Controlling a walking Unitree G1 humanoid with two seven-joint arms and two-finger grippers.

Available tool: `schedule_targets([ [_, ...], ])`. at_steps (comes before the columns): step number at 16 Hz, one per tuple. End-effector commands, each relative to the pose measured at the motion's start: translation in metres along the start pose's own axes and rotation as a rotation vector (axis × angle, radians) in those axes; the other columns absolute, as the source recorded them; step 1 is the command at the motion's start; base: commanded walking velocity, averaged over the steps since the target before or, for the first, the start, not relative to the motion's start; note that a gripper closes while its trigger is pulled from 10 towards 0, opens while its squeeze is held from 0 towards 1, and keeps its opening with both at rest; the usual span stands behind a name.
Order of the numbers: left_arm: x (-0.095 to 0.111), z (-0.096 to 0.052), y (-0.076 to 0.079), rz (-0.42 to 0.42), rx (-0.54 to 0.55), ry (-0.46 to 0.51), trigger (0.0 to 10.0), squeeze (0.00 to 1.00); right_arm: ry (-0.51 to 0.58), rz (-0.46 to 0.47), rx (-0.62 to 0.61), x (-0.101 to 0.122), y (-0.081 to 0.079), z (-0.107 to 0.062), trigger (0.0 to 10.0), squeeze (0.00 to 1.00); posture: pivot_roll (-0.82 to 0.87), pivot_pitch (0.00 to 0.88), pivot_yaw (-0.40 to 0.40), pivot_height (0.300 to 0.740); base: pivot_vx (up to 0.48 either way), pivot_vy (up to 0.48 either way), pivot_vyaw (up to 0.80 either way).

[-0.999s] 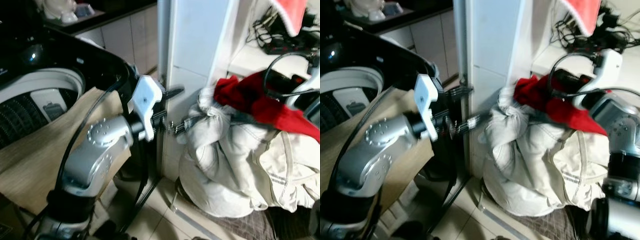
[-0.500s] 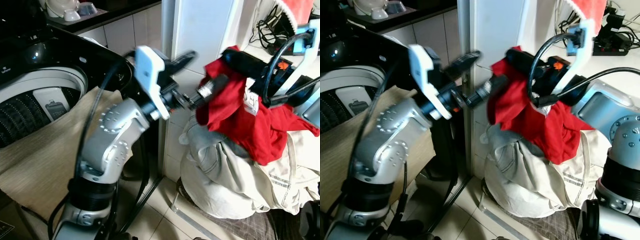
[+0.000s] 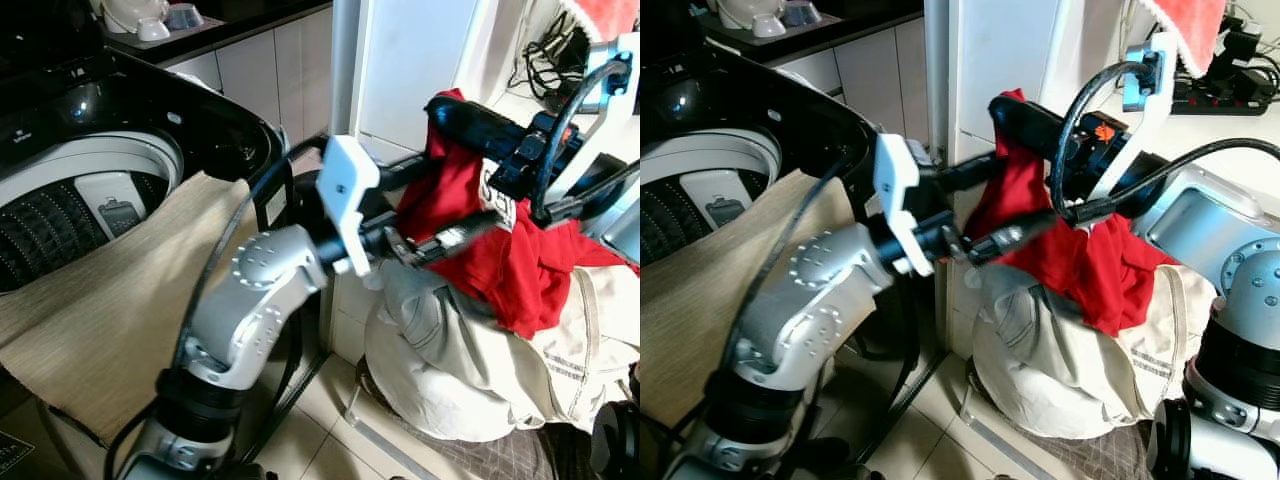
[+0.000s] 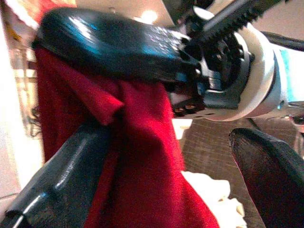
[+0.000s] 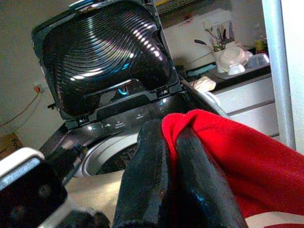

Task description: Clothes washing

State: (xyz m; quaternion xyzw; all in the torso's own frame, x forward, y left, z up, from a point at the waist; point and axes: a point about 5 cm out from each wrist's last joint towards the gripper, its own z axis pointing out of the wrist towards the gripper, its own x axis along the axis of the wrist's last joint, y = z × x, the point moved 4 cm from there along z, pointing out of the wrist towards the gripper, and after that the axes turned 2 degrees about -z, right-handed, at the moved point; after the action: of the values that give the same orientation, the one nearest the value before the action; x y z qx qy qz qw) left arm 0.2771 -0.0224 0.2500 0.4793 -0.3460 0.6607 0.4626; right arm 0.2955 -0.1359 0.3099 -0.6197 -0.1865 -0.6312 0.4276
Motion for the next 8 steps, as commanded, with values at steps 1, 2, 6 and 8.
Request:
schedule_targets([
  [1,-0.009,0.004,0.000,-0.007,0.012,-0.035,10.0,0.00,0.024,-0.025,0.037,0.008,-0.011,0.001,0.0,0.00,-0.10,0.000,0.015,0.740,0.000,0.000,0.00],
  [2,-0.013,0.006,-0.005,0.012,0.049,-0.048,10.0,0.00,0.021,-0.023,0.039,0.007,-0.013,0.002,0.0,0.00,-0.10,0.000,0.016,0.740,0.000,0.000,0.00],
  [6,-0.009,0.004,-0.028,0.046,0.180,-0.030,0.0,0.00,0.017,-0.018,0.038,0.005,-0.016,0.002,0.0,0.00,-0.10,0.000,0.018,0.740,0.000,0.000,0.00],
  [8,-0.009,0.003,-0.028,0.047,0.182,-0.028,0.0,0.00,0.012,-0.016,0.033,0.004,-0.016,0.003,0.0,0.00,-0.10,0.000,0.014,0.740,0.000,0.000,0.00],
])
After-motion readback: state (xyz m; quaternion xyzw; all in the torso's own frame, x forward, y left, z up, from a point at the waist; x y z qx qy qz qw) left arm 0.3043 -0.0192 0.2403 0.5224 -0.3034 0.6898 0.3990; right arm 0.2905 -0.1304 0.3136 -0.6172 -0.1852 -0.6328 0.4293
